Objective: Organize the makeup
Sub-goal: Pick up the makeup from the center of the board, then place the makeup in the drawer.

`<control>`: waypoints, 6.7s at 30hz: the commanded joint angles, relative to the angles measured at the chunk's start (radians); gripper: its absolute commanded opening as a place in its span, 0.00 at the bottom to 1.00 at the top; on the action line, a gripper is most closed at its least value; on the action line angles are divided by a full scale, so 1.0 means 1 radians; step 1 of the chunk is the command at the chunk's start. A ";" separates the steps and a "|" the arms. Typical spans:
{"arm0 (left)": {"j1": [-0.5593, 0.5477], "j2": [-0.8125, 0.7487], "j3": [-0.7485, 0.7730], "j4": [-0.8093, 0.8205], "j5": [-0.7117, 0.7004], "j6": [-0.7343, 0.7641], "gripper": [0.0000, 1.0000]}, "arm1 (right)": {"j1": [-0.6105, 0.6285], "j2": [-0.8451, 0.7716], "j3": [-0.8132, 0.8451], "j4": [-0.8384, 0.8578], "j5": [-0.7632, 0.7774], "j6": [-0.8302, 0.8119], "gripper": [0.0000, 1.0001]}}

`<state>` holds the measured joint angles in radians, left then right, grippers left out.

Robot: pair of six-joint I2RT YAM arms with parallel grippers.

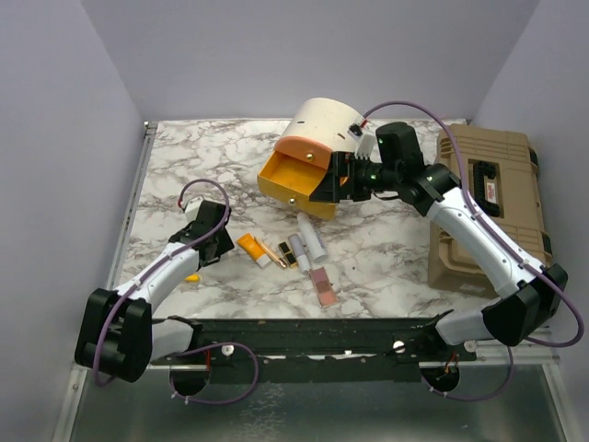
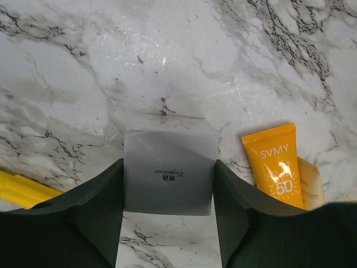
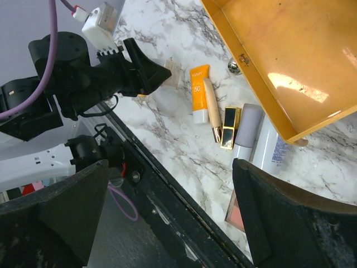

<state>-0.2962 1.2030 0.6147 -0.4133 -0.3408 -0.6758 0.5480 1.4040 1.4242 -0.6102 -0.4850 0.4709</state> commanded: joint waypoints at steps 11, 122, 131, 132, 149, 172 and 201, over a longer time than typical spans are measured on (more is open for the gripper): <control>0.000 -0.159 0.194 0.018 0.226 0.058 0.34 | -0.001 -0.158 -0.143 0.170 -0.017 -0.046 0.98; -0.426 -0.066 0.645 -0.164 -0.040 0.015 0.99 | 0.162 -0.151 -0.453 0.822 0.327 -0.614 0.32; -0.409 -0.049 0.580 -0.154 -0.029 -0.016 0.99 | 0.162 -0.072 -0.372 0.817 0.458 -0.556 0.32; -0.407 -0.051 0.571 -0.151 -0.028 -0.022 0.99 | 0.162 -0.059 -0.363 0.819 0.464 -0.552 0.32; -0.320 -0.040 0.438 -0.090 0.085 -0.061 0.95 | 0.161 0.227 -0.182 0.866 0.396 -0.593 0.35; -0.307 -0.136 0.422 -0.088 0.051 -0.058 0.95 | 0.138 0.416 -0.051 0.855 0.304 -0.716 0.40; -0.301 -0.094 0.425 -0.079 0.123 -0.051 0.94 | 0.100 0.430 0.027 0.778 0.223 -0.779 0.78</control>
<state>-0.6033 1.1091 1.0485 -0.5102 -0.2390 -0.7250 0.6655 1.8698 1.4166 0.1608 -0.2382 -0.2932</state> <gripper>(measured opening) 0.943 0.771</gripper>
